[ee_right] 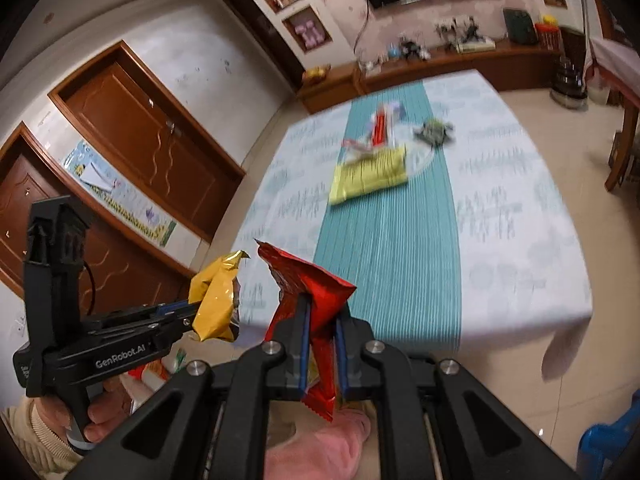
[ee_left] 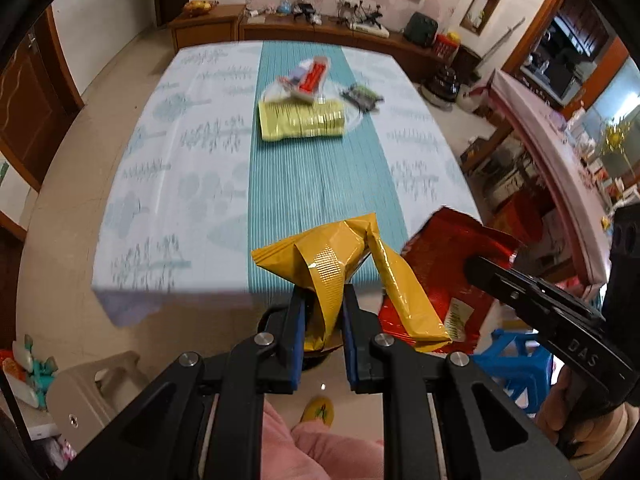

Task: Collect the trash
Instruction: 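Carry the yellow envelope and red bag down over the bin with both tools, then open both tools to drop the envelope and bag into the bin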

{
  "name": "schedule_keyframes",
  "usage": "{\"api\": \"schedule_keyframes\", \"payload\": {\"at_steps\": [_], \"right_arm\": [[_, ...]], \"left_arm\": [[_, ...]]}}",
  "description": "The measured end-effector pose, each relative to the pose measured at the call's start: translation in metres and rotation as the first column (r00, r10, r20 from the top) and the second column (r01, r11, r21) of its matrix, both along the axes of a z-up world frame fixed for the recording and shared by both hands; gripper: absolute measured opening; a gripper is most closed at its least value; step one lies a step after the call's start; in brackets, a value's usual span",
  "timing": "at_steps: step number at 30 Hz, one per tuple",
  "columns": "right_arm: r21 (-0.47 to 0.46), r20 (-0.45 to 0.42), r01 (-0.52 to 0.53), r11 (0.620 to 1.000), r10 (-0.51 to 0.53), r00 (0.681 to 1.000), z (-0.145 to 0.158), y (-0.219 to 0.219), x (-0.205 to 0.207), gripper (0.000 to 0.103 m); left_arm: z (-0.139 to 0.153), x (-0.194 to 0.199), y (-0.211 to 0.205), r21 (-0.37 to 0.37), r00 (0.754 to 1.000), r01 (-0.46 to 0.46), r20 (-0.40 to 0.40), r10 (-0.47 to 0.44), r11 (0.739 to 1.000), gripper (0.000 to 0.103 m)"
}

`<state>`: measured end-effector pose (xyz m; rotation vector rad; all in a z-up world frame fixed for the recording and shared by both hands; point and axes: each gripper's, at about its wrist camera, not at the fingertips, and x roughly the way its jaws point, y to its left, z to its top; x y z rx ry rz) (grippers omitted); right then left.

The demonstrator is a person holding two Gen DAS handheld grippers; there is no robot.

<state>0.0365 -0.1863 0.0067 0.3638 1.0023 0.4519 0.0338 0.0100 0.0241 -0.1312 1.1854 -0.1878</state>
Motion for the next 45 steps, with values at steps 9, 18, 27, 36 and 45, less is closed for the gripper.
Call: {"api": "schedule_keyframes", "payload": {"at_steps": [9, 18, 27, 36, 45], "right_arm": [[-0.057, -0.116, 0.002, 0.998, -0.009, 0.993, -0.068, 0.02, -0.042, 0.01], [-0.126, -0.268, 0.107, 0.986, -0.138, 0.954, -0.212, 0.029, -0.053, 0.011], [-0.227, -0.336, 0.144, 0.963, -0.216, 0.917, -0.385, 0.039, -0.032, 0.011], [-0.231, -0.385, 0.133, 0.964, -0.217, 0.897, -0.503, 0.046, -0.003, 0.015], [-0.221, -0.368, 0.151, 0.964, -0.225, 0.902, -0.518, 0.047, 0.012, 0.055]], "left_arm": [[-0.075, -0.044, -0.004, 0.031, 0.991, 0.058, -0.125, -0.054, 0.998, 0.014], [-0.228, -0.05, -0.001, 0.014, 0.958, 0.107, -0.268, -0.1, 0.994, 0.014], [-0.402, -0.017, -0.007, 0.048, 0.955, 0.122, -0.277, -0.104, 0.991, 0.015], [-0.486, 0.013, -0.013, 0.062, 0.971, 0.124, -0.216, -0.108, 0.99, 0.047], [-0.504, 0.023, 0.013, 0.084, 0.988, 0.046, -0.154, -0.032, 0.995, 0.092]]}}
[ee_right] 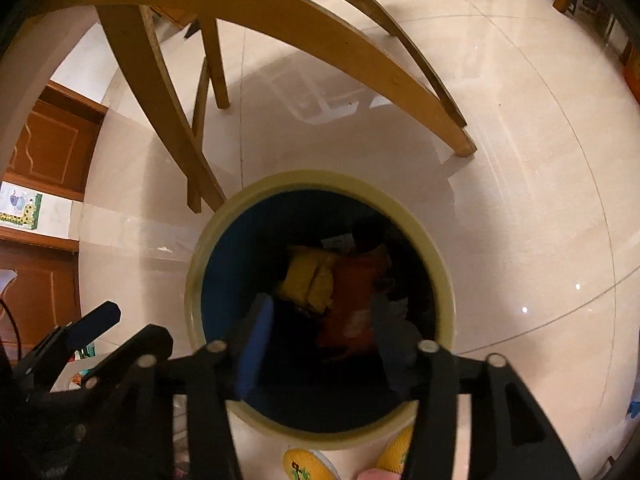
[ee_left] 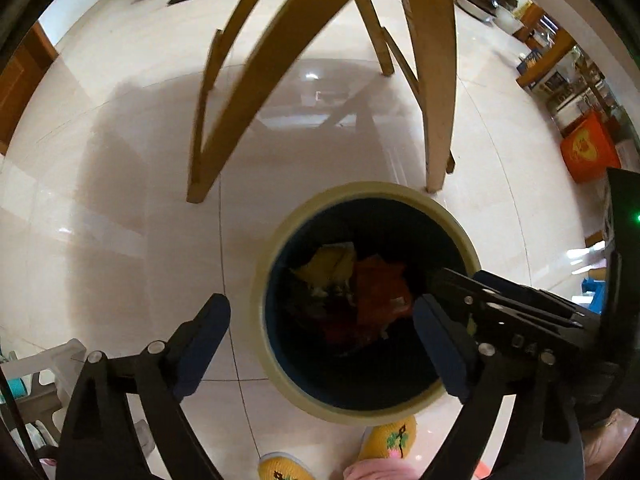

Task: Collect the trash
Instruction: 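Open both tools to drop the envelope and bag into the bin, then raise both open tools back toward the table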

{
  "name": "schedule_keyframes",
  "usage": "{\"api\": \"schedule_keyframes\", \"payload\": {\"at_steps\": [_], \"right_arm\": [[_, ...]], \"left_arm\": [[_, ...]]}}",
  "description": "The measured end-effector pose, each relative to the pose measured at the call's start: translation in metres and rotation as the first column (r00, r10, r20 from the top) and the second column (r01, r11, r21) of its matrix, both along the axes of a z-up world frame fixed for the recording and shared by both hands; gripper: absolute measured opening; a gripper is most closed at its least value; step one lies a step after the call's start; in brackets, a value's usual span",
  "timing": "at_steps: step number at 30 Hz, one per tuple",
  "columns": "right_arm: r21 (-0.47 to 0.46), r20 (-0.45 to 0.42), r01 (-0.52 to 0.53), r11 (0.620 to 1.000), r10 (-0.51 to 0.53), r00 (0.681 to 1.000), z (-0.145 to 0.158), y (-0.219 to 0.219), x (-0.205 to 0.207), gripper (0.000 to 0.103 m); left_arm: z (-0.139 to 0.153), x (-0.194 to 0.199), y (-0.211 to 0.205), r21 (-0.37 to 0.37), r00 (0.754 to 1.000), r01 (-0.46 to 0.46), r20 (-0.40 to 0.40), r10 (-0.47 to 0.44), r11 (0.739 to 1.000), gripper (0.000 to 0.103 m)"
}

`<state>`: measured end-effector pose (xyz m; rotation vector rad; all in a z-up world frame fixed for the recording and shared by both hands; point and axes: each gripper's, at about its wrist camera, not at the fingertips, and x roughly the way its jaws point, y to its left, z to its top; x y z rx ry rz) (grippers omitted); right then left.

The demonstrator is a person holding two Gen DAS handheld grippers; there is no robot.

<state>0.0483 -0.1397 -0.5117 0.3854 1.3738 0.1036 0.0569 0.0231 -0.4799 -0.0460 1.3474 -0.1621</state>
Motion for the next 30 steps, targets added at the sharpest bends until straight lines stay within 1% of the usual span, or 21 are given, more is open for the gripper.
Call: {"api": "schedule_keyframes", "payload": {"at_steps": [4, 9, 10, 14, 17, 20, 22, 24, 26, 27, 28, 29, 30], "right_arm": [[-0.01, 0.009, -0.006, 1.0, 0.006, 1.0, 0.007, 0.0, 0.001, 0.055], [-0.021, 0.018, 0.016, 1.0, -0.016, 1.0, 0.024, -0.004, -0.007, 0.055], [-0.024, 0.017, 0.017, 1.0, -0.017, 1.0, 0.024, -0.007, -0.007, 0.055], [-0.04, 0.012, 0.024, 0.999, -0.023, 1.0, 0.045, -0.011, -0.02, 0.055], [-0.038, 0.017, 0.034, 0.999, -0.033, 0.999, 0.067, -0.014, -0.032, 0.055], [-0.03, 0.02, 0.047, 0.998, -0.046, 0.999, 0.096, -0.018, -0.045, 0.055], [-0.023, 0.021, 0.053, 0.998, -0.053, 0.998, 0.117, -0.019, -0.052, 0.055], [-0.008, 0.021, 0.059, 0.998, -0.058, 0.998, 0.146, -0.018, -0.062, 0.055], [-0.006, 0.025, 0.055, 0.998, -0.055, 0.998, 0.176, -0.015, -0.069, 0.055], [-0.001, 0.033, 0.053, 0.999, -0.053, 0.998, 0.192, -0.014, -0.073, 0.055], [0.001, 0.042, 0.05, 0.999, -0.05, 0.998, 0.208, -0.011, -0.077, 0.055], [0.001, 0.054, 0.045, 0.999, -0.045, 0.998, 0.225, -0.009, -0.08, 0.055], [-0.002, 0.073, 0.041, 0.999, -0.041, 0.996, 0.247, -0.007, -0.085, 0.055]], "left_arm": [[0.01, -0.011, 0.002, 0.01, 1.0, 0.0, 0.02, -0.001, 1.0, 0.092], [0.027, -0.026, 0.003, 0.018, 0.999, 0.004, 0.036, -0.004, 1.0, 0.092], [0.031, -0.03, 0.003, 0.021, 0.999, 0.006, 0.037, -0.006, 1.0, 0.092], [0.057, -0.047, 0.001, 0.03, 0.999, 0.018, 0.045, -0.019, 0.999, 0.092], [0.086, -0.057, 0.0, 0.028, 0.998, 0.028, 0.049, -0.029, 0.999, 0.092], [0.123, -0.065, 0.002, 0.026, 0.998, 0.033, 0.061, -0.035, 0.999, 0.092], [0.157, -0.072, 0.003, 0.027, 0.997, 0.035, 0.069, -0.037, 0.999, 0.092], [0.192, -0.078, 0.005, 0.028, 0.995, 0.038, 0.087, -0.04, 0.999, 0.092], [0.229, -0.085, 0.008, 0.046, 0.993, 0.029, 0.115, -0.034, 0.999, 0.092], [0.249, -0.088, 0.011, 0.055, 0.99, 0.018, 0.135, -0.026, 0.998, 0.092], [0.263, -0.091, 0.013, 0.064, 0.988, 0.008, 0.15, -0.018, 0.998, 0.092], [0.286, -0.095, 0.017, 0.079, 0.985, -0.007, 0.17, -0.007, 0.997, 0.092], [0.305, -0.098, 0.02, 0.079, 0.983, -0.014, 0.183, -0.001, 0.997, 0.092]]}}
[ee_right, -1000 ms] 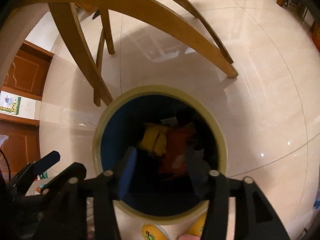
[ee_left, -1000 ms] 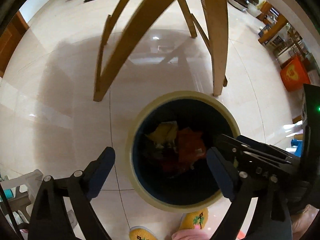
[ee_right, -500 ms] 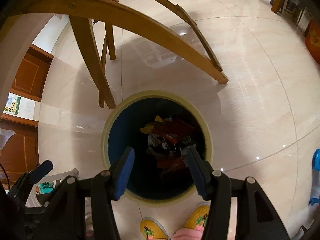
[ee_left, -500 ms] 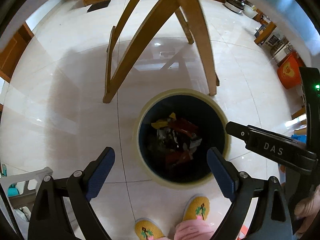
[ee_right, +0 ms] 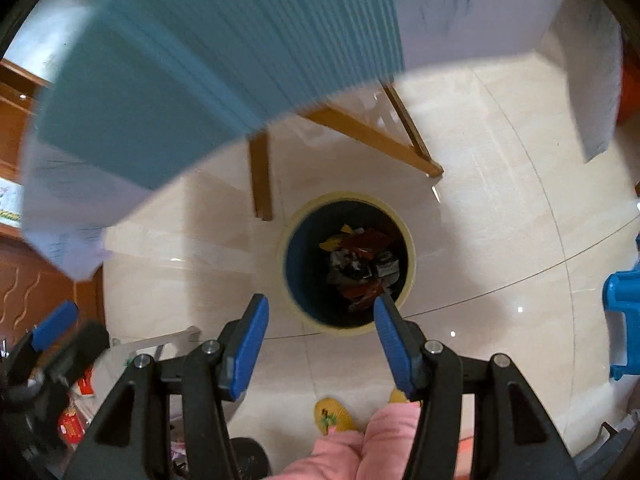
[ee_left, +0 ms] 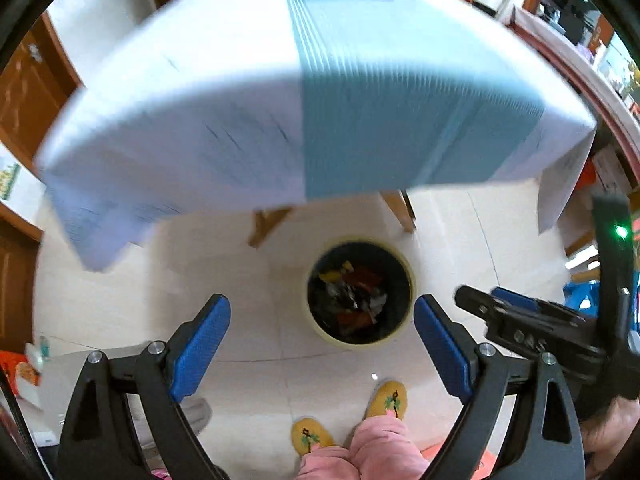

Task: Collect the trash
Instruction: 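Raise both open tools back toward the table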

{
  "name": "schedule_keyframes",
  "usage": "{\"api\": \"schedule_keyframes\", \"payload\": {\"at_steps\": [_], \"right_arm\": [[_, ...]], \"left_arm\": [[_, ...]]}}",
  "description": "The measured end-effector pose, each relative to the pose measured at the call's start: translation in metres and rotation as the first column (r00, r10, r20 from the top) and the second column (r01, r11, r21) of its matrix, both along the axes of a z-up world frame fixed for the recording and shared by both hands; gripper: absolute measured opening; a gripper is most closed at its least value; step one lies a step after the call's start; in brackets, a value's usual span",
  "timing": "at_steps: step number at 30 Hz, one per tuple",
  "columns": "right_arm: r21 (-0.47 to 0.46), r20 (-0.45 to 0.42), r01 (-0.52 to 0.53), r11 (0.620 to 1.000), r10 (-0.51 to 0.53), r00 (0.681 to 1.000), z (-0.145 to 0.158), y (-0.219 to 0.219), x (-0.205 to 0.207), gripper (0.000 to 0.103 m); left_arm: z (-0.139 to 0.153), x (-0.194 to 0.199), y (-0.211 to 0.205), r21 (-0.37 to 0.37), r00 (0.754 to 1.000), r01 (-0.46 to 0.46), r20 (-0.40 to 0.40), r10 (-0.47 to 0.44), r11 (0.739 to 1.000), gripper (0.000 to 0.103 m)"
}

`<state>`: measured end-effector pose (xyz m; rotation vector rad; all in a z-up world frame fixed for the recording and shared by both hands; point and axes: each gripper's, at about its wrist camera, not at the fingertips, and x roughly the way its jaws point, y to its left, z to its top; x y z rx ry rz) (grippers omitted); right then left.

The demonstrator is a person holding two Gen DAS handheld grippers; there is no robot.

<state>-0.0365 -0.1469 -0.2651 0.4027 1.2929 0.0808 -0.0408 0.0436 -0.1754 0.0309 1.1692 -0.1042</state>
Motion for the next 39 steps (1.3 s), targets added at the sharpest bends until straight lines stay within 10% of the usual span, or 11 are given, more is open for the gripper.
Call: {"api": "schedule_keyframes", "payload": {"at_steps": [10, 20, 27, 39], "right_arm": [[-0.063, 0.258, -0.048, 0.997, 0.063, 0.964, 0.208, 0.027, -0.024, 0.055], [-0.196, 0.527, 0.009, 0.981, 0.097, 0.844, 0.356, 0.036, -0.033, 0.055], [-0.268, 0.598, 0.032, 0.963, 0.14, 0.789, 0.396, 0.043, -0.006, 0.055], [-0.256, 0.594, -0.025, 0.966, 0.177, 0.785, 0.381, 0.008, 0.113, 0.055]], "left_arm": [[0.173, -0.014, 0.039, -0.109, 0.983, -0.012, 0.18, 0.032, 0.994, 0.088], [0.307, -0.011, 0.062, -0.078, 0.872, 0.036, 0.489, 0.007, 0.996, 0.088], [0.355, 0.012, 0.066, -0.079, 0.804, 0.018, 0.594, 0.033, 0.997, 0.088], [0.328, 0.142, 0.023, -0.059, 0.822, -0.048, 0.564, 0.074, 0.997, 0.088]]}}
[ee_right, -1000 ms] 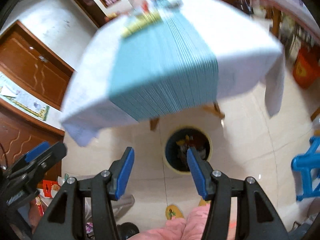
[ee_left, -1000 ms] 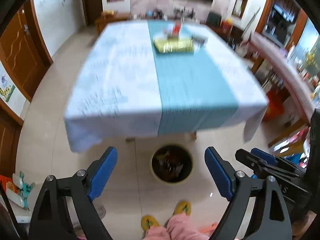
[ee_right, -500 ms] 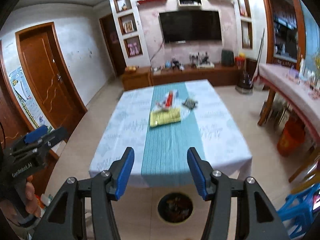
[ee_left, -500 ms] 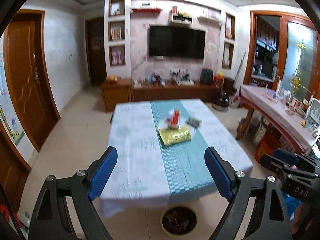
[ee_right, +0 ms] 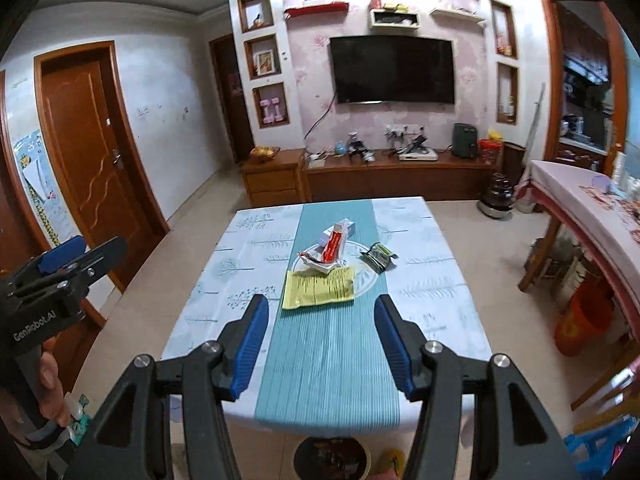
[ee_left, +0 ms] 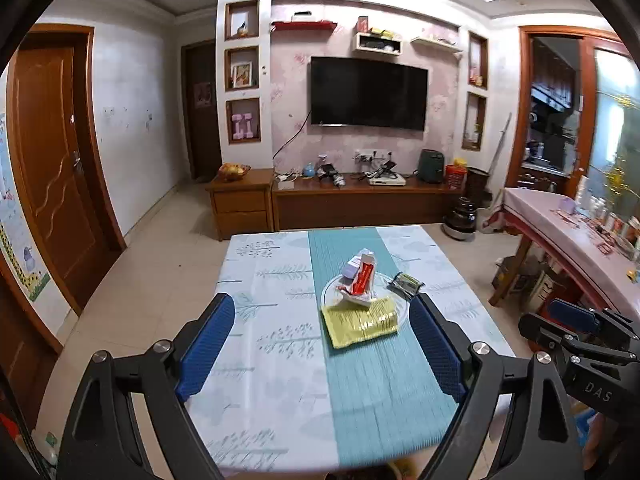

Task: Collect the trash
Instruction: 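Raise both open tools back toward the table, then grasp the red-white box with the left tool while the right tool grasps the green wrapper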

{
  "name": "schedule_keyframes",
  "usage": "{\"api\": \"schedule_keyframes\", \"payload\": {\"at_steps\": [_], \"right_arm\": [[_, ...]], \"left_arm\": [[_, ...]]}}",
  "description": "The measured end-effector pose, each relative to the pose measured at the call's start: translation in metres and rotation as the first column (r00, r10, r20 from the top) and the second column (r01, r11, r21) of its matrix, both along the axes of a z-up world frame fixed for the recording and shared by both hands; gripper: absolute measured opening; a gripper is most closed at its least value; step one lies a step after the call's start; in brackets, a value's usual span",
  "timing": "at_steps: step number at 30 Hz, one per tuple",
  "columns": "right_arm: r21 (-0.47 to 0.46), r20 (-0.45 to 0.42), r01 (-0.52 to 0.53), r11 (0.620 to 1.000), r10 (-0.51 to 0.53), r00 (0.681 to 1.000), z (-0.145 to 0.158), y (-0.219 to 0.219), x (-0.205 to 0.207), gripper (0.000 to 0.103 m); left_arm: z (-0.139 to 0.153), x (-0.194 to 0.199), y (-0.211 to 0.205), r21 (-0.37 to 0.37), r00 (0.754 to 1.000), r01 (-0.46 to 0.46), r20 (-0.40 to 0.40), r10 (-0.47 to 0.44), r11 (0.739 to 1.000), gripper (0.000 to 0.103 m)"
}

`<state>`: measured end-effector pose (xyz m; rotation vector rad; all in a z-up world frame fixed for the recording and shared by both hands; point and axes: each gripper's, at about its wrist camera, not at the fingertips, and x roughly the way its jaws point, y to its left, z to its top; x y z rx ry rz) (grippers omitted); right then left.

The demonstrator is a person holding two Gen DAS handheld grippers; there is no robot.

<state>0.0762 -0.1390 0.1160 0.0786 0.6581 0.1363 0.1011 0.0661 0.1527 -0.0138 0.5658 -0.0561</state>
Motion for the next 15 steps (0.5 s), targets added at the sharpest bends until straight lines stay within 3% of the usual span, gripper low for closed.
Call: {"api": "schedule_keyframes", "payload": {"at_steps": [3, 10, 15], "right_arm": [[0.011, -0.025, -0.04, 0.999, 0.04, 0.999, -0.017, -0.026, 0.061, 0.055], [0.038, -0.195, -0.109, 0.993, 0.114, 0.974, -0.07, -0.081, 0.196, 0.055], [0.034, -0.304, -0.161, 0.986, 0.164, 0.938, -0.134, -0.108, 0.287, 0.055]], "left_arm": [[-0.02, 0.054, -0.022, -0.015, 0.999, -0.016, -0.041, 0.015, 1.0, 0.088], [-0.08, 0.195, -0.087, -0.002, 0.979, -0.056, -0.199, 0.054, 0.998, 0.088], [-0.138, 0.278, -0.122, 0.03, 0.949, -0.089, -0.301, 0.094, 0.996, 0.088]]}}
